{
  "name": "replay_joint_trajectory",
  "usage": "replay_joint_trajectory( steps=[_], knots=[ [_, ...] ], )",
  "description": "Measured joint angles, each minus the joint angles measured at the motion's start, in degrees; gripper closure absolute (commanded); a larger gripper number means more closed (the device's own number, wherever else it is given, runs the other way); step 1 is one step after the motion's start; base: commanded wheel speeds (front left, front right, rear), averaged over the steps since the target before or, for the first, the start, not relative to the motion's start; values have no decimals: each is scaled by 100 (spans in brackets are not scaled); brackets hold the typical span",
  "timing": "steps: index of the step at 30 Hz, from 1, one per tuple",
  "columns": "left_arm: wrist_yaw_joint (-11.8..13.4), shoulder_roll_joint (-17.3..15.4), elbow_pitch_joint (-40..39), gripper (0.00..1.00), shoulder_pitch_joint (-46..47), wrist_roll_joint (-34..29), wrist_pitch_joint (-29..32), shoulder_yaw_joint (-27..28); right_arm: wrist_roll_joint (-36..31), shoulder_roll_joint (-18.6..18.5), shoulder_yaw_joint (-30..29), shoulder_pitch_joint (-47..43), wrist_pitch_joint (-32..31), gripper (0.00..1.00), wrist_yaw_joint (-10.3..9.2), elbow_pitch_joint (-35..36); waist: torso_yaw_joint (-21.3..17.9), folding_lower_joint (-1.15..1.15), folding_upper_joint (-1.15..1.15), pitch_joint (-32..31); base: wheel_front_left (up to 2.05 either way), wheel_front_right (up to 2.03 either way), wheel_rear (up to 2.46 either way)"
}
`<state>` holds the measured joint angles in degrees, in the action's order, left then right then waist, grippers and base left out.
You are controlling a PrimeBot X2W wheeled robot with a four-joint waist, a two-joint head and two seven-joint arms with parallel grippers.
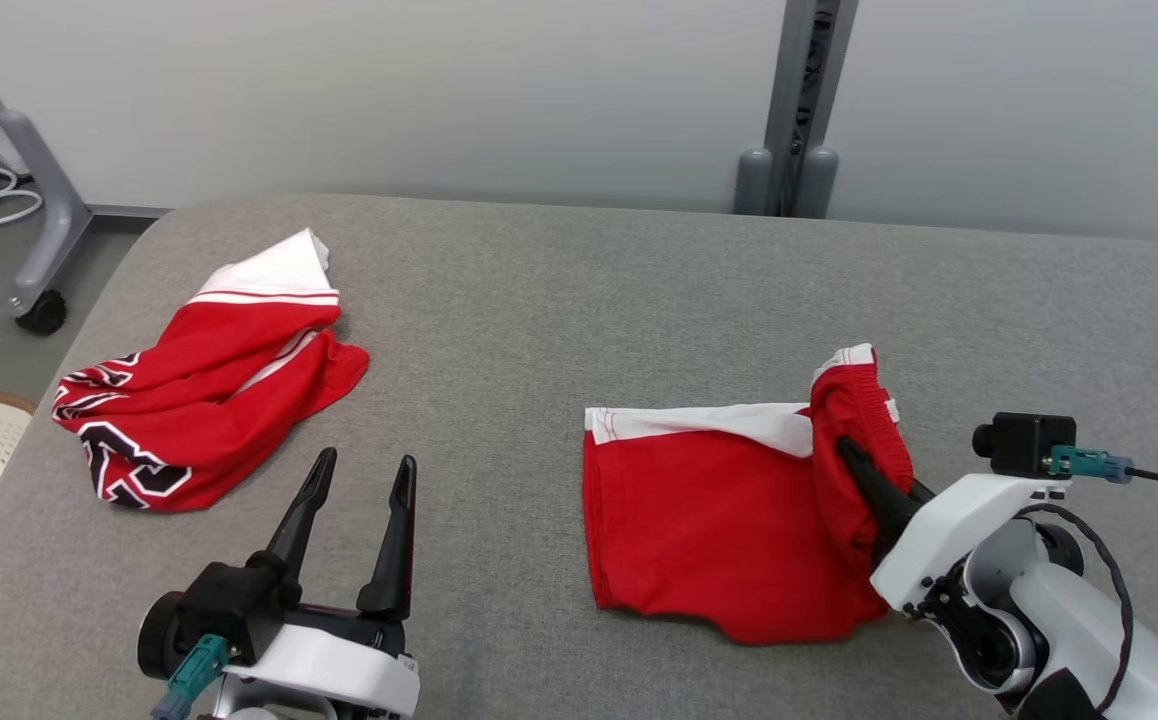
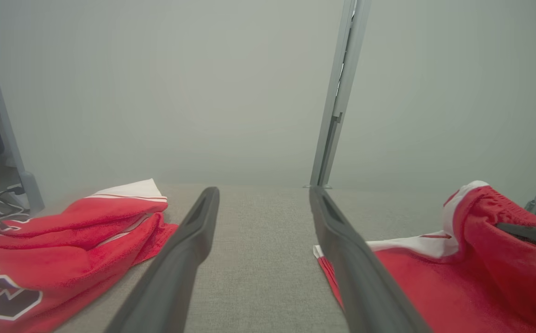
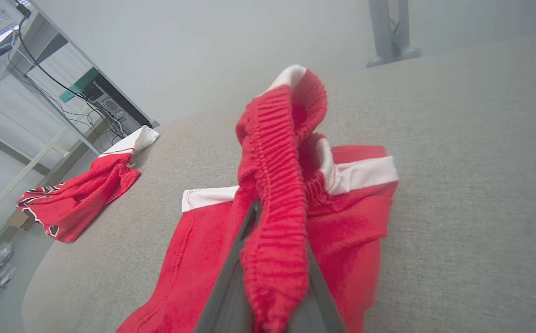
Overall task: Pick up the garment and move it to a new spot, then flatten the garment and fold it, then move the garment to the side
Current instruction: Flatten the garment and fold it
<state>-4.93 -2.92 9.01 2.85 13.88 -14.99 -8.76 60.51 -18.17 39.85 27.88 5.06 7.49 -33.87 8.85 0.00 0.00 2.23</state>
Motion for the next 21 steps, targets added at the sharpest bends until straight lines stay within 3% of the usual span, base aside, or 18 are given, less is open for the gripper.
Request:
replay_joint_trajectory(
  steps=[8,17,18,19,20,21],
  knots=[
    [-5,4,27,0,15,33,0,-47,32,386,124,125,-264,100,0,-101,439,0,0,43,0,0,0],
    [-10,8,55,0,69,60,0,-73,9,660,318,277,-300,100,0,-709,879,0,0,125,0,0,0],
    [-11,9,55,0,70,60,0,-73,25,699,330,305,-300,94,0,-773,900,0,0,128,0,0,0],
    [-11,10,54,0,70,60,0,-73,25,723,348,329,-286,69,0,-815,916,0,0,132,0,0,0],
    [-11,9,53,0,70,62,0,-68,25,740,366,352,-266,69,0,-866,924,0,0,137,0,0,0],
    [-11,5,51,0,70,63,0,-59,26,758,387,367,-247,13,0,-911,924,0,0,139,0,0,0]
  ],
)
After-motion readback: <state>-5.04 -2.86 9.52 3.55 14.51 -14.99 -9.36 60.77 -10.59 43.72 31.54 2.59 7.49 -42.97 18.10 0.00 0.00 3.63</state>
